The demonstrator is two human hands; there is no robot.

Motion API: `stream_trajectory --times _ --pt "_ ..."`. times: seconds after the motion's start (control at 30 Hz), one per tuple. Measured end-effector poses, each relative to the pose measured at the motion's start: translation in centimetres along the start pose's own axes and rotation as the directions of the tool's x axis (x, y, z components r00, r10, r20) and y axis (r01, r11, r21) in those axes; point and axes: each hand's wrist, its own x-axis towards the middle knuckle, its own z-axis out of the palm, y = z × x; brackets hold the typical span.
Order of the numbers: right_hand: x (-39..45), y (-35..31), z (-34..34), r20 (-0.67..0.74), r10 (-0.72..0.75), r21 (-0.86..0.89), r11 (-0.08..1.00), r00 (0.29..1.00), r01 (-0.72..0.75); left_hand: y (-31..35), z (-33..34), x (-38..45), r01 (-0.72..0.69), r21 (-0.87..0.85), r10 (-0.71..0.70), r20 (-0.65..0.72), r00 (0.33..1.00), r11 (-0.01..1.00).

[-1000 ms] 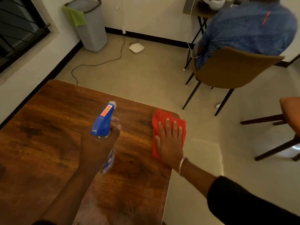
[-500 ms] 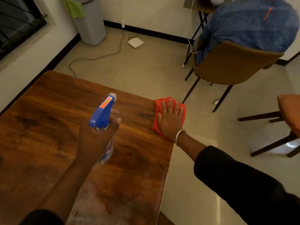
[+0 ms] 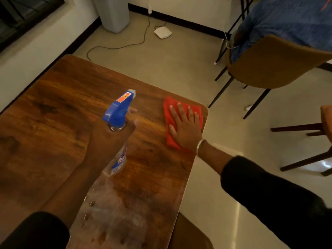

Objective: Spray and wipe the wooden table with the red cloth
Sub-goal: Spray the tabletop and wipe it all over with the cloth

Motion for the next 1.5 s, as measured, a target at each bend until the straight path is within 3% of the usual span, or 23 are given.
stream_trajectory --times 0.1,0.23,0.33,0.43,0.57,0.77,0.83,0.93,1.07,1.2,1.4,1.5 --pt "0.8 -0.8 0.3 -0.012 0.042 0.006 0.999 0.999 -0.042 0.2 -1.5 -1.2 0.061 -0.031 -0.062 -0.014 0.998 0.998" --pt "-5.9 -1.8 2.3 -0.009 -0.213 -0.011 0.977 0.977 0.213 0.6 -2.4 -2.7 0.092 0.019 -0.091 -0.050 0.995 0.996" --pt "-11.7 -1.4 3.5 0.079 -0.487 -0.054 0.869 0.870 0.492 0.9 -2.7 -3.5 0.109 0.031 -0.108 -0.037 0.994 0.994" --pt "-14.0 -1.3 4.0 0.150 -0.624 -0.101 0.762 0.767 0.640 1.2 -2.9 -4.2 0.132 0.053 -0.131 -0.029 0.991 0.990" --pt "-10.3 -5.1 4.1 0.209 -0.676 -0.099 0.705 0.707 0.703 1.5 -3.4 -4.9 0.105 0.048 -0.101 -0.071 0.992 0.993" --pt "-4.5 -15.9 3.6 0.202 -0.589 -0.097 0.783 0.783 0.614 1.1 -5.4 -6.6 0.295 0.209 -0.259 -0.183 0.948 0.932" --pt "-5.8 -14.6 3.6 0.189 -0.614 -0.085 0.767 0.766 0.636 2.0 -6.9 -7.2 0.233 0.246 -0.182 -0.213 0.960 0.941" --pt "-10.6 -8.5 4.2 0.191 -0.731 -0.112 0.647 0.655 0.754 3.0 -10.0 -8.1 0.141 0.212 -0.089 -0.238 0.967 0.967" --pt "-14.9 -1.9 4.2 0.224 -0.798 -0.117 0.548 0.560 0.828 0.9 -12.1 -9.4 0.213 0.170 -0.168 -0.247 0.954 0.962" --pt "-11.7 -7.5 4.5 0.245 -0.785 -0.102 0.562 0.569 0.821 0.0 -12.9 -12.0 0.193 0.100 -0.152 -0.322 0.935 0.976" --pt "-5.5 -22.9 5.1 0.222 -0.677 -0.137 0.691 0.702 0.710 -0.7 -14.4 -15.3 0.243 0.118 -0.186 -0.360 0.914 0.963" --pt "-6.6 -22.6 4.9 0.224 -0.697 -0.131 0.671 0.681 0.730 -0.7 -15.1 -16.1 0.242 0.144 -0.182 -0.340 0.923 0.960"
